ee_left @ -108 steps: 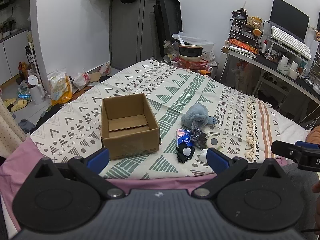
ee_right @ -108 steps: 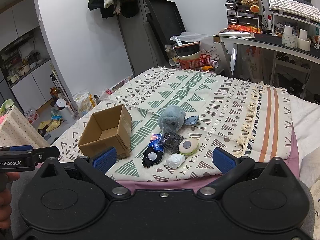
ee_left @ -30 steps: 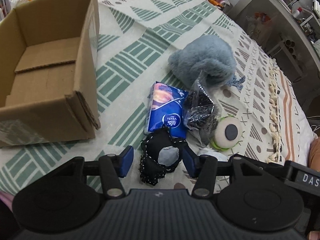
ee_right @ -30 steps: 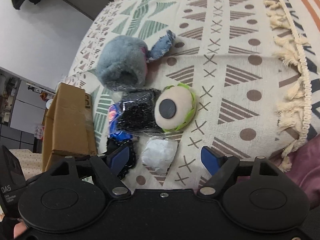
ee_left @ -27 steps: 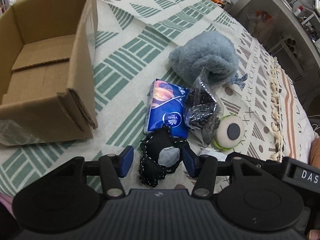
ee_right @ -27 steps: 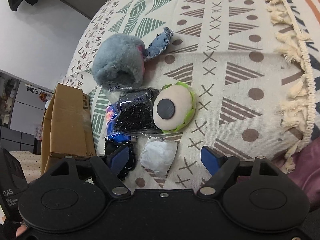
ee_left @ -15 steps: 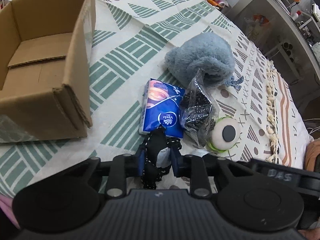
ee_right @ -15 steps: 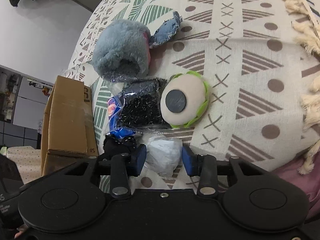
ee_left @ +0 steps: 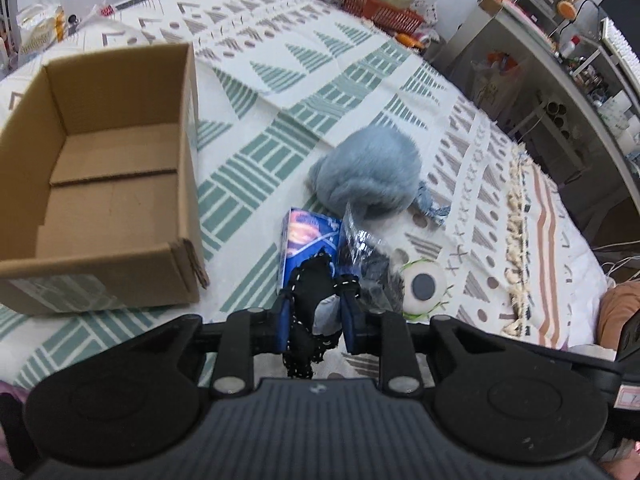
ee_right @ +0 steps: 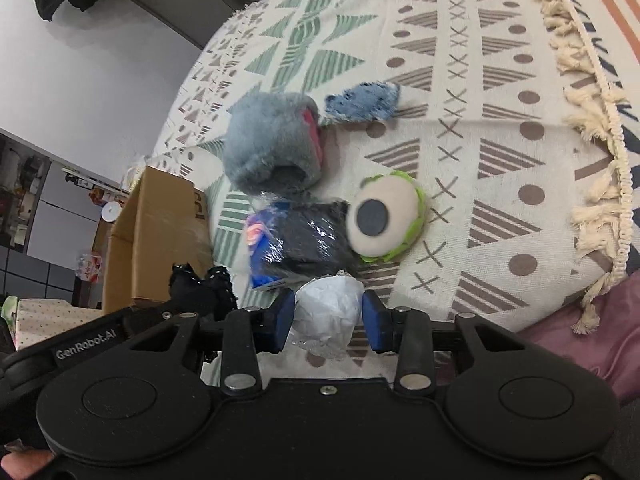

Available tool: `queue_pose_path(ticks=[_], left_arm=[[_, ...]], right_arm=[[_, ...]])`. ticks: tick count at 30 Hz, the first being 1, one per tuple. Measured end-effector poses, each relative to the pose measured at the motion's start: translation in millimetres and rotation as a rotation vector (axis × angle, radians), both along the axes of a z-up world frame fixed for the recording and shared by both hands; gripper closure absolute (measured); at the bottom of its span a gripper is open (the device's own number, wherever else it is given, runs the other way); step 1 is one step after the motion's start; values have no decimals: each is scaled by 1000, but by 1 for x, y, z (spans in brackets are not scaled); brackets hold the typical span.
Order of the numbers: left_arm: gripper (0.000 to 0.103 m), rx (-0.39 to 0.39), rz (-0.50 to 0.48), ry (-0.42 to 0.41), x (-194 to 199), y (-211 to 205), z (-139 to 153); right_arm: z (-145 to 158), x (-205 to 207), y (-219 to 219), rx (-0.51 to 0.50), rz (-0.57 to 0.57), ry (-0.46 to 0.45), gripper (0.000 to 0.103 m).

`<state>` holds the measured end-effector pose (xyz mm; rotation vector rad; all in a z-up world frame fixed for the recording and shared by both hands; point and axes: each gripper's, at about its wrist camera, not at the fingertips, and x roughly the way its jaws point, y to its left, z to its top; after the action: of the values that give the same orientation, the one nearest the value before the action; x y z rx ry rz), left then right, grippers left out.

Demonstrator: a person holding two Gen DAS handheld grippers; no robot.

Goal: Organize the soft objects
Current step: 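Close the left tool on the hair tie while the right tool grasps the white ball, then carry both items into the cardboard box and open both tools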

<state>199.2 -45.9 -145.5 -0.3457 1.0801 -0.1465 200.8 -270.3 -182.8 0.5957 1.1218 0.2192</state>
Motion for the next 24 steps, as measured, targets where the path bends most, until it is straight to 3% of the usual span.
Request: queue_pose_path(ticks=[24], left_arm=[[78,7,105,-102,-14,89,58]], right_arm=[[68,4,69,-48,44,-158,67]])
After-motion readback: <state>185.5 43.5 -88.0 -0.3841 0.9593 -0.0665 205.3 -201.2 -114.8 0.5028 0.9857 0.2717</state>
